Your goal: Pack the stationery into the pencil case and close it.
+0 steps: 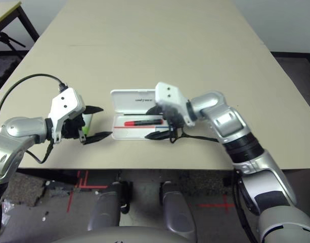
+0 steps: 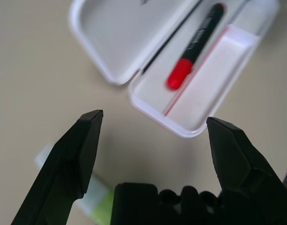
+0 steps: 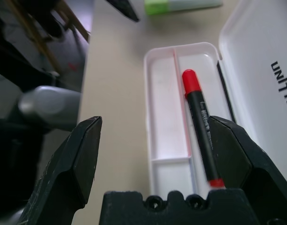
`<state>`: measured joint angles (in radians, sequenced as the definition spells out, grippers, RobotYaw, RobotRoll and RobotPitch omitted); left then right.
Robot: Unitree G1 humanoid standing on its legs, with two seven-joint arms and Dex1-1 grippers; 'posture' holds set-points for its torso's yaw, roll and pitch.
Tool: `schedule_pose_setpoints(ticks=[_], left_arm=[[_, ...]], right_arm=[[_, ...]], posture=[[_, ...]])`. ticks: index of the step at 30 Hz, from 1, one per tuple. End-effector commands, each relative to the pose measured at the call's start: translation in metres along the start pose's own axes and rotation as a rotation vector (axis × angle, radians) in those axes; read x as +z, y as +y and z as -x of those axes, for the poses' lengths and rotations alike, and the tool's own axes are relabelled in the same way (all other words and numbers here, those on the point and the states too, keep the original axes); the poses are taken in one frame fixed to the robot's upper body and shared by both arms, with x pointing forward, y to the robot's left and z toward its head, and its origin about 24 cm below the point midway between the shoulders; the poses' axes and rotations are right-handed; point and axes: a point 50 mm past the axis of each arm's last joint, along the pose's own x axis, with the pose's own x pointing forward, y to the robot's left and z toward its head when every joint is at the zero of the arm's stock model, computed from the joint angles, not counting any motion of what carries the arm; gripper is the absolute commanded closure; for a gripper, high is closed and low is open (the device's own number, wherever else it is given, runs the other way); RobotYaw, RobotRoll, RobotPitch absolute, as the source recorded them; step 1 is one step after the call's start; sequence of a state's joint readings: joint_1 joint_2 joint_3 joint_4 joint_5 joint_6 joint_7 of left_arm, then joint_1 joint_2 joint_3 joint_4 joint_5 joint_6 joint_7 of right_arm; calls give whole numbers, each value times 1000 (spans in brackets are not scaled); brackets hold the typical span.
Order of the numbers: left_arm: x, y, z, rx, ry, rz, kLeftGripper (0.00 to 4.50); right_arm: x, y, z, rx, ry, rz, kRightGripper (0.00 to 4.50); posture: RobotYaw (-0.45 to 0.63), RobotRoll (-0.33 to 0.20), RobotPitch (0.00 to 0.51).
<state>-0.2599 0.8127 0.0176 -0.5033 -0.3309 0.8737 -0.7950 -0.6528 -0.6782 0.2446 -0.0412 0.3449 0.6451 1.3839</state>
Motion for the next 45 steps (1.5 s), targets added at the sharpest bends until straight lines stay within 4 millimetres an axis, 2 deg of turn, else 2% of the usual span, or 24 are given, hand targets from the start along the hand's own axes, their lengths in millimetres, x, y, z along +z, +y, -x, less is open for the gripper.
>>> schedule_pose_setpoints(ticks=[1,14,19,28,31,38,39,45], left_arm=[[-3,3,4,82,53,101,0],[-15,23,-12,338,187,458,0],[-28,28,-19,413,256,524,0],[-46,28,-31,423,322,563,0],[-47,27,-31,412,323,560,594],[-48,28,-27,405,312,528,3265],[-47,29,-25,401,301,514,3410],[-34,33,-10,337,175,389,3402]], right_arm=[[2,6,7,24,-27,-25,21],[0,12,2,7,-13,-23,21],[1,13,1,-1,-11,-22,21],[-3,12,2,-26,0,-23,21],[-3,11,2,-33,2,-23,0],[-4,11,0,-38,4,-21,0],[-4,11,0,-39,5,-20,0],[-6,9,0,-45,10,-17,0]], posture=[[95,0,157],[77,0,173],[67,0,170],[53,0,168],[52,0,170],[57,0,172],[59,0,172],[61,0,171]])
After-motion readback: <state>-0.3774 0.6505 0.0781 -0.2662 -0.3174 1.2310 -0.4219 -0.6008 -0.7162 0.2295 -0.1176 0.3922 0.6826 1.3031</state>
